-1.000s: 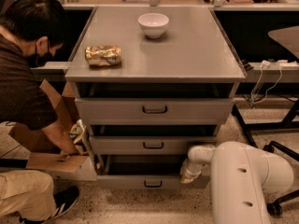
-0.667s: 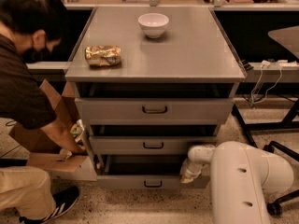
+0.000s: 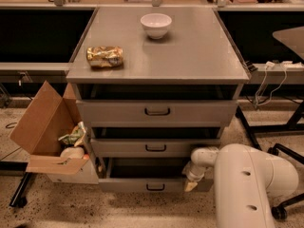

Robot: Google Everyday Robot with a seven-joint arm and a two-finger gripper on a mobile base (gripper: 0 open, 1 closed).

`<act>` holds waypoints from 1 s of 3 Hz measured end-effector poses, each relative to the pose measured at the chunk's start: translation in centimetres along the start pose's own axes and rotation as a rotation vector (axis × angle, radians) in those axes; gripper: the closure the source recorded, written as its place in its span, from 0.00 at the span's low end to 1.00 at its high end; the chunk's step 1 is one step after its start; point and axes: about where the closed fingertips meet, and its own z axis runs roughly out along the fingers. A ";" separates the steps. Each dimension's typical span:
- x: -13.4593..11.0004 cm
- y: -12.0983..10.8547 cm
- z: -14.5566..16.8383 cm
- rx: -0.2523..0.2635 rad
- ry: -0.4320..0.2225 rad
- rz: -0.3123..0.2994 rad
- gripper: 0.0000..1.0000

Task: Open bottom drawer

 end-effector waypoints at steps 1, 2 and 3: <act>0.0 0.0 0.0 0.000 0.000 0.000 0.00; -0.3 0.6 0.5 -0.014 0.003 -0.013 0.00; -1.7 3.7 2.4 -0.105 0.014 -0.072 0.00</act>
Offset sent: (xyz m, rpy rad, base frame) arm -0.0110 0.0078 -0.0078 -0.0124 0.0204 0.0414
